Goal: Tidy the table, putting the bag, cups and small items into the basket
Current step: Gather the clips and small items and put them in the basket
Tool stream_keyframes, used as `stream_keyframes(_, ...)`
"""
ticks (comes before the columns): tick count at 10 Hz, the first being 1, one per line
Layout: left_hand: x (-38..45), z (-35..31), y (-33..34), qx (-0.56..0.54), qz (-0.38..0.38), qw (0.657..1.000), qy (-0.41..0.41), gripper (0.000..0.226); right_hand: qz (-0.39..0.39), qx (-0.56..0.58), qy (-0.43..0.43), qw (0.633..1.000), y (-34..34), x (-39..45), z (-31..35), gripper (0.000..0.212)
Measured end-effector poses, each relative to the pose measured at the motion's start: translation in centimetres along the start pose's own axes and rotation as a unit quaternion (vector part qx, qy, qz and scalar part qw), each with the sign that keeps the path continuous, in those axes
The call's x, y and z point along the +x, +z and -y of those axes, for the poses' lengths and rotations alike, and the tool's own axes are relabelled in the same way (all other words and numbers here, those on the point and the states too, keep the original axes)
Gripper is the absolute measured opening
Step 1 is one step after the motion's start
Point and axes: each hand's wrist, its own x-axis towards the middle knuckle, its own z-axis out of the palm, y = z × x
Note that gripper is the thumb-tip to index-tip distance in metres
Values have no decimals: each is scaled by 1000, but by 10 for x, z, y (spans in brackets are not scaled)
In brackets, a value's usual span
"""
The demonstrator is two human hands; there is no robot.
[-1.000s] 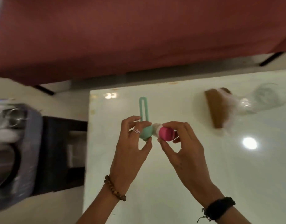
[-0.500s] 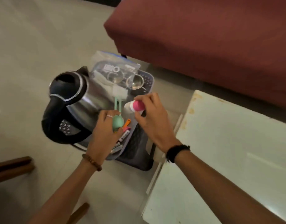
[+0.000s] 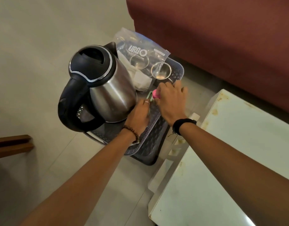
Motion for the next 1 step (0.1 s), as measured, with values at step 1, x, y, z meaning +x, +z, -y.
stream_keyframes(1,-7,-2,5,11,-35,999,13,27,-37,46,-13,998,-5,-9,-1,12)
